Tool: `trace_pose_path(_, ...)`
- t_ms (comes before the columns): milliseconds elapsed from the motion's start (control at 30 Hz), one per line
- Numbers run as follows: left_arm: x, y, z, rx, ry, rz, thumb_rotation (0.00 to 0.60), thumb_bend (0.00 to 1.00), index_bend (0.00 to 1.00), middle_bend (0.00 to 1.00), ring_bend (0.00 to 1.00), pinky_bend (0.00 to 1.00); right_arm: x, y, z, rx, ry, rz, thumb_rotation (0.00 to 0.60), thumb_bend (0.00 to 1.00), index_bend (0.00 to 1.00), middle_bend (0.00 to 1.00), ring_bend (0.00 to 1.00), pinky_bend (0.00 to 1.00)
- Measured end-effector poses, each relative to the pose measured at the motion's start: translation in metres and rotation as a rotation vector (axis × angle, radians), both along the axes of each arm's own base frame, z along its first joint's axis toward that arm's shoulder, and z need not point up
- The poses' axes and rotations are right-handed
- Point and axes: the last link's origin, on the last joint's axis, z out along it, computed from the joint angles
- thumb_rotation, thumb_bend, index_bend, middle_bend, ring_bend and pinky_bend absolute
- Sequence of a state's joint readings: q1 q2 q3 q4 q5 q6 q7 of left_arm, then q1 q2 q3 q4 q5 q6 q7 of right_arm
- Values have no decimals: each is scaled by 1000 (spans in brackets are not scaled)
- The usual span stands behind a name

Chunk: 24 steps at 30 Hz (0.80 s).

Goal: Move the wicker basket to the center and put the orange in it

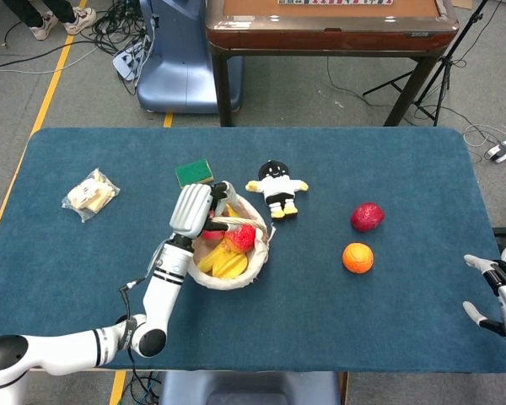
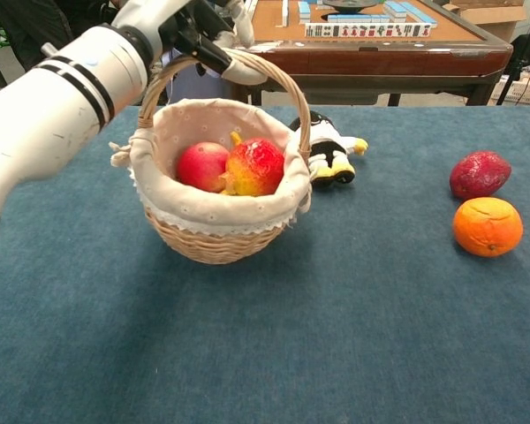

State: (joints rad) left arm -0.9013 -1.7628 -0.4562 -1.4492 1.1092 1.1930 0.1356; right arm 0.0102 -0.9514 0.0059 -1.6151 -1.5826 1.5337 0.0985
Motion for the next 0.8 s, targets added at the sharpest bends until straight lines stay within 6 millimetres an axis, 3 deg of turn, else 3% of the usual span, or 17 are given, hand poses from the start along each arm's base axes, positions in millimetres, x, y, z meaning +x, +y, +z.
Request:
trace_pose_path(333,12,-4,-17,-18,29,-1,600,111,696,815,640,652,-3,6,3,-10,3,-13,600,221,227,295,229,302)
trace_pose_path(433,12,-5,-22,-28,51,3,600,111,559,678,530,646,-3,6,4,-12,2,-13,600,221,227,295,230,302)
trace_pose_path(567,8,-4,-23,-58,72,23,600,110,285,314,248,462,-4,5,4,-13,2,-13,600,221,227,295,229,302)
trace_pose_path(667,2,-3,-20,-75,96,46,600,111,150,177,128,340,-4,4,3,-11,0,-10,600,222,227,295,229,302)
trace_pose_path(800,-9,-4,-12,-89,152,67,600,111,30,79,41,223,-3,1,2,-9,-2,-2,600,226,227,295,229,303)
